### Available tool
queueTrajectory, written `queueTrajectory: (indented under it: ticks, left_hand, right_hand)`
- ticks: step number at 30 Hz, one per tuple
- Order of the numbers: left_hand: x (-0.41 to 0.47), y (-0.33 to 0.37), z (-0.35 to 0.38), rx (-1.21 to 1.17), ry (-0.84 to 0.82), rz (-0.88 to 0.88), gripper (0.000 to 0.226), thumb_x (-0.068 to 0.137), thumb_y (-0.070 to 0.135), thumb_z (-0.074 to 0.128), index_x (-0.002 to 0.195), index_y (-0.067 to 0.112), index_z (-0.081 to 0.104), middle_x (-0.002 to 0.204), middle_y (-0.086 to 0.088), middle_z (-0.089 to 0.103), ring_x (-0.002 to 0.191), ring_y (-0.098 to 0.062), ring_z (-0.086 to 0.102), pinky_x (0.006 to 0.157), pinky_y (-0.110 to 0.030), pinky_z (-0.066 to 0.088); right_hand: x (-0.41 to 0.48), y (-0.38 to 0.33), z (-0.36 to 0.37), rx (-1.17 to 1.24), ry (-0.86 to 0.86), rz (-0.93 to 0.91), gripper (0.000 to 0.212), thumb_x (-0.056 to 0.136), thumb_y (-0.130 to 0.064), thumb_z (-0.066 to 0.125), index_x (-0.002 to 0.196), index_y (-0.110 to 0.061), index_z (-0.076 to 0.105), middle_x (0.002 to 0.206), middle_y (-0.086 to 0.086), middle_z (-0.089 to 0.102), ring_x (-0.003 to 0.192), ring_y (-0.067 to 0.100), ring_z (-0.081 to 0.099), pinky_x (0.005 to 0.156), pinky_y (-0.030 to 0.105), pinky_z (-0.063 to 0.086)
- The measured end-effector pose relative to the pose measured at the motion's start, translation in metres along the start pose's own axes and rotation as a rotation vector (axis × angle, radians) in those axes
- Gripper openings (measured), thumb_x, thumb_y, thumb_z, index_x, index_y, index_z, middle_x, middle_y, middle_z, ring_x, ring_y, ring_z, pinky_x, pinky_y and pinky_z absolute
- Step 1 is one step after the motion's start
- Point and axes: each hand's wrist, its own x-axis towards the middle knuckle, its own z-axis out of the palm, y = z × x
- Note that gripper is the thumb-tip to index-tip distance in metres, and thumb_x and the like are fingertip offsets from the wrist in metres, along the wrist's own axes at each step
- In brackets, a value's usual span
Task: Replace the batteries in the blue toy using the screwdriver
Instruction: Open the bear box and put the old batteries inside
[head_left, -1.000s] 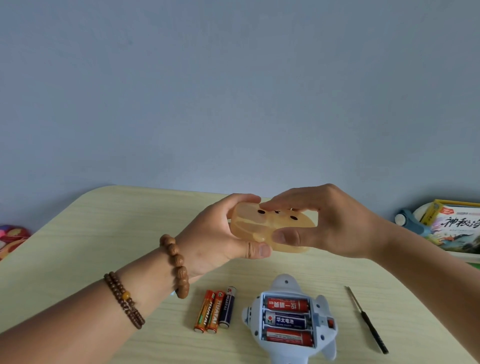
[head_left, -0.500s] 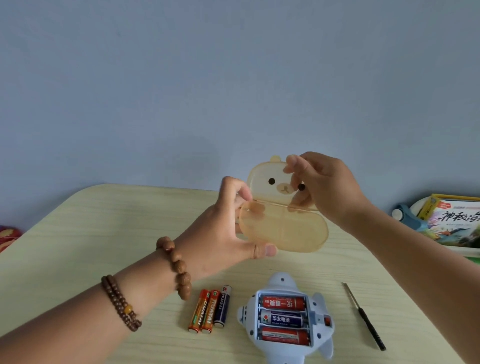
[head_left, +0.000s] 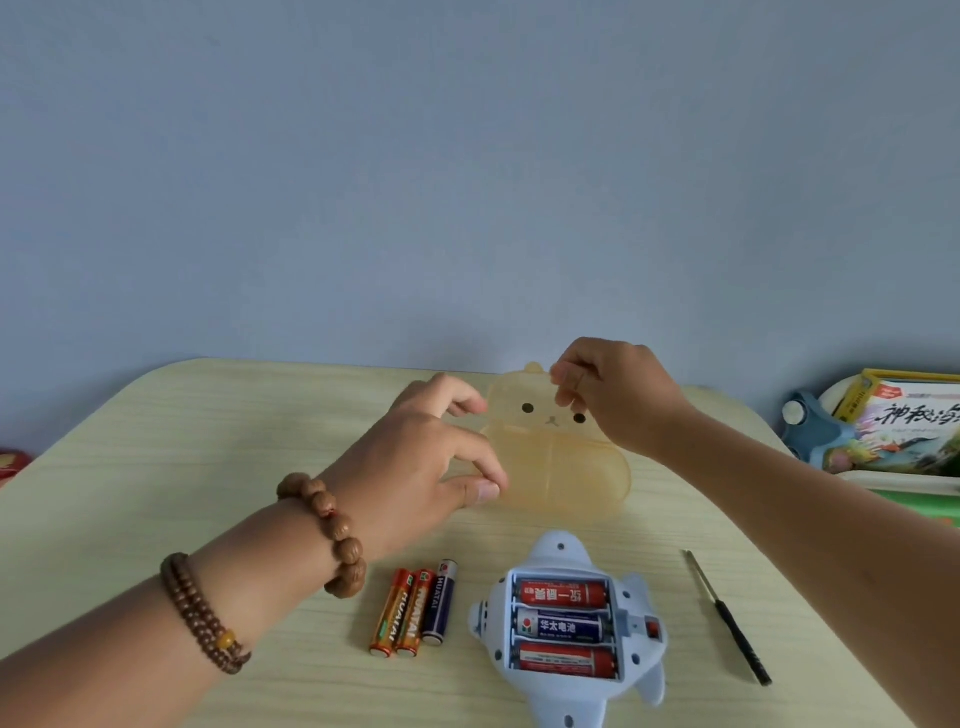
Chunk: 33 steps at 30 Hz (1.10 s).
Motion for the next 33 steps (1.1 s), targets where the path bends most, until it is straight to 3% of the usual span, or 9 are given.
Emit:
queueTrajectory:
  ticks: [3, 9, 14, 17, 19, 22, 26, 29, 33]
  left_hand:
    - [0.003, 0.0, 0.002, 0.027, 0.008, 0.07, 0.006, 0.083, 0.036, 0.079, 0.087, 0.04, 0.079, 0.107, 0.02, 0.049, 0.105, -0.001, 0.048, 0.094, -0.023, 0.045]
    - [0.002, -0.002, 0.008, 0.051, -0.057, 0.114, 0.011, 0.082, 0.037, 0.079, 0.092, 0.038, 0.08, 0.091, 0.02, 0.059, 0.097, -0.001, 0.049, 0.084, -0.022, 0.047]
    - [0.001, -0.002, 0.008, 0.015, -0.094, 0.076, 0.011, 0.083, 0.039, 0.078, 0.094, 0.041, 0.078, 0.094, 0.022, 0.057, 0.097, 0.006, 0.051, 0.084, -0.013, 0.039]
    - [0.0, -0.002, 0.005, 0.026, -0.136, 0.069, 0.021, 0.082, 0.042, 0.077, 0.103, 0.042, 0.075, 0.103, 0.025, 0.055, 0.101, 0.007, 0.052, 0.089, -0.015, 0.041]
    - [-0.001, -0.003, -0.001, 0.008, -0.122, 0.065, 0.025, 0.081, 0.042, 0.078, 0.106, 0.043, 0.074, 0.107, 0.026, 0.054, 0.099, 0.003, 0.054, 0.087, -0.016, 0.044]
    - [-0.005, 0.002, -0.014, -0.024, -0.07, 0.063, 0.019, 0.082, 0.042, 0.077, 0.1, 0.045, 0.074, 0.109, 0.026, 0.058, 0.092, -0.002, 0.057, 0.078, -0.019, 0.045]
    - [-0.014, 0.03, -0.028, -0.099, 0.042, 0.057, 0.008, 0.079, 0.045, 0.071, 0.086, 0.042, 0.074, 0.095, 0.021, 0.066, 0.08, -0.006, 0.061, 0.067, -0.017, 0.045]
    - [-0.027, 0.06, -0.024, -0.135, -0.019, 0.015, 0.014, 0.078, 0.05, 0.072, 0.084, 0.038, 0.071, 0.095, 0.032, 0.059, 0.068, 0.003, 0.058, 0.063, -0.01, 0.044]
    - [-0.04, 0.082, 0.001, -0.057, -0.009, -0.01, 0.023, 0.079, 0.056, 0.067, 0.094, 0.039, 0.065, 0.1, 0.025, 0.053, 0.091, 0.005, 0.053, 0.071, -0.007, 0.04]
  right_hand:
    - [0.003, 0.008, 0.008, -0.096, -0.015, -0.009, 0.02, 0.099, -0.028, 0.059, 0.091, -0.017, 0.073, 0.088, -0.005, 0.067, 0.073, 0.008, 0.059, 0.06, 0.023, 0.043]
    - [-0.001, 0.016, 0.018, -0.136, -0.035, -0.004, 0.021, 0.096, -0.032, 0.063, 0.093, -0.018, 0.077, 0.091, -0.007, 0.068, 0.081, 0.01, 0.062, 0.077, 0.036, 0.054]
    - [-0.004, 0.006, 0.008, -0.162, -0.068, 0.033, 0.027, 0.095, -0.044, 0.061, 0.094, -0.022, 0.077, 0.091, -0.009, 0.069, 0.088, 0.017, 0.065, 0.075, 0.032, 0.053]
    - [-0.021, -0.015, -0.015, -0.246, 0.025, -0.068, 0.032, 0.096, -0.049, 0.055, 0.097, -0.023, 0.074, 0.1, -0.005, 0.071, 0.096, 0.015, 0.066, 0.082, 0.033, 0.055]
    - [-0.053, -0.03, -0.035, -0.195, 0.086, -0.18, 0.034, 0.094, -0.053, 0.053, 0.108, -0.029, 0.072, 0.108, -0.013, 0.068, 0.099, 0.004, 0.064, 0.083, 0.027, 0.054]
    - [-0.119, -0.04, -0.056, -0.118, -0.02, -0.297, 0.043, 0.086, -0.068, 0.054, 0.117, -0.04, 0.065, 0.114, -0.023, 0.064, 0.106, 0.0, 0.063, 0.079, 0.017, 0.052]
    - [-0.169, -0.029, -0.05, -0.135, -0.262, -0.241, 0.082, 0.062, -0.083, 0.069, 0.135, -0.051, 0.048, 0.129, -0.036, 0.049, 0.117, -0.009, 0.054, 0.085, 0.012, 0.049]
    - [-0.179, -0.021, -0.034, -0.188, -0.332, -0.235, 0.088, 0.059, -0.073, 0.08, 0.136, -0.06, 0.038, 0.129, -0.04, 0.044, 0.111, -0.016, 0.051, 0.08, 0.01, 0.047]
    - [-0.183, -0.018, -0.028, -0.051, -0.25, -0.224, 0.079, 0.061, -0.046, 0.091, 0.124, -0.066, 0.049, 0.109, -0.024, 0.062, 0.086, 0.005, 0.064, 0.066, 0.015, 0.052]
